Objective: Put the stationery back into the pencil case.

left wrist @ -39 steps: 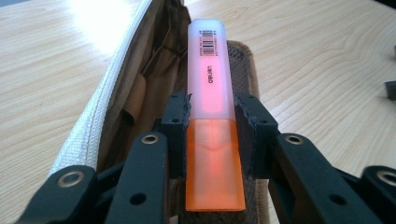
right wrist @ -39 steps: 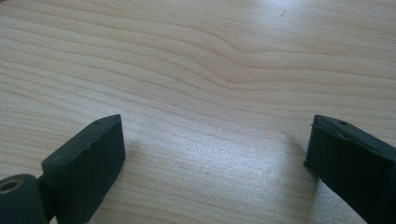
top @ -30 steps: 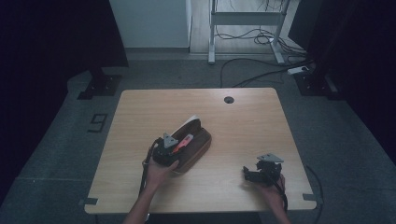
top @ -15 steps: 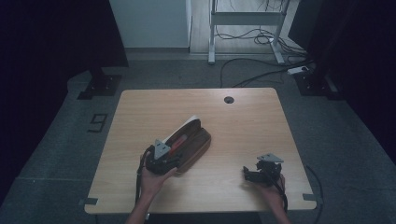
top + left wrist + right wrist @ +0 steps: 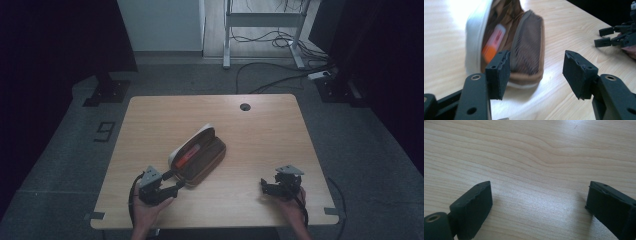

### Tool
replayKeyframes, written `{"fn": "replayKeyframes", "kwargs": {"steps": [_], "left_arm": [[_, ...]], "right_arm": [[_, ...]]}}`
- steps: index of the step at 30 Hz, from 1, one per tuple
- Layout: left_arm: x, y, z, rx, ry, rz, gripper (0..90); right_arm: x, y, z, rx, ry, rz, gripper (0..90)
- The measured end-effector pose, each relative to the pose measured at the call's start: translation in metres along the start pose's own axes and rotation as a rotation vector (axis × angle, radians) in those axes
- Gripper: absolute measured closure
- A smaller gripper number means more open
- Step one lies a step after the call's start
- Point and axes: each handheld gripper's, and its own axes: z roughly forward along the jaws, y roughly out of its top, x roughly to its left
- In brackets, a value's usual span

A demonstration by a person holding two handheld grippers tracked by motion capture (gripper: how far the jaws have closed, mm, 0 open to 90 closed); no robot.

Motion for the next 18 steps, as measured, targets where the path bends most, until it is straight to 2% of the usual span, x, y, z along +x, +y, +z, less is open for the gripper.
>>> {"fn": "replayKeyframes", "kwargs": {"steps": [11, 18], "left_arm": [[0.018, -0.027, -0.013, 0.05, 0.053, -0.034, 38.5], [0.026, -0.033, -0.016, 0.059, 0.061, -0.048, 38.6]], "right_arm": [[-0.001, 0.001, 0.001, -0.002, 0.003, -0.003, 6.3], [-0.002, 0.001, 0.001, -0.002, 0.002, -0.005, 7.4]]}}
